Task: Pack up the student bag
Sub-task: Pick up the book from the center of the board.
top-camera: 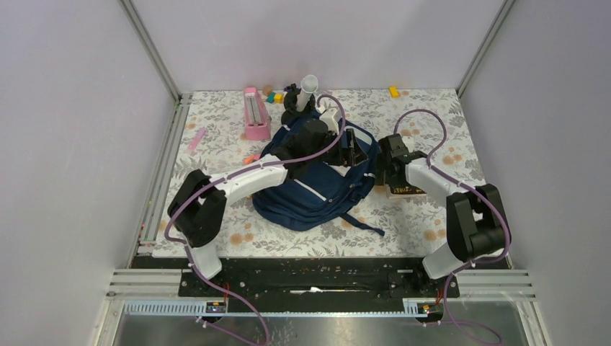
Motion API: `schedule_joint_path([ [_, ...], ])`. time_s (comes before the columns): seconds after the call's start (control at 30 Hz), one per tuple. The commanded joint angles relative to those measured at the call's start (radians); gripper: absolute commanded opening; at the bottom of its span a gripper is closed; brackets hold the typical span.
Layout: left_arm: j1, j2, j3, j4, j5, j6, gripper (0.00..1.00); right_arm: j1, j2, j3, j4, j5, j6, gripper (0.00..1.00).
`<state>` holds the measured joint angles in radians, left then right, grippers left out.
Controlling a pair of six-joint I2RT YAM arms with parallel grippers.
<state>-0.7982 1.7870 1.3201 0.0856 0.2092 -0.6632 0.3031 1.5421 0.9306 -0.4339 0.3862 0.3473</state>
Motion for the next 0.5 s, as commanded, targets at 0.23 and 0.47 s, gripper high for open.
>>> schedule_joint_path([
  [0.23, 0.008, -0.092, -0.03, 0.073, 0.005, 0.028, 0.79, -0.001, 0.048, 0.054, -0.108, 0.214, -0.065, 0.87],
  [0.47, 0.011, -0.097, -0.029, 0.072, 0.007, 0.03, 0.79, -0.004, -0.021, 0.045, -0.059, 0.267, -0.137, 0.75],
])
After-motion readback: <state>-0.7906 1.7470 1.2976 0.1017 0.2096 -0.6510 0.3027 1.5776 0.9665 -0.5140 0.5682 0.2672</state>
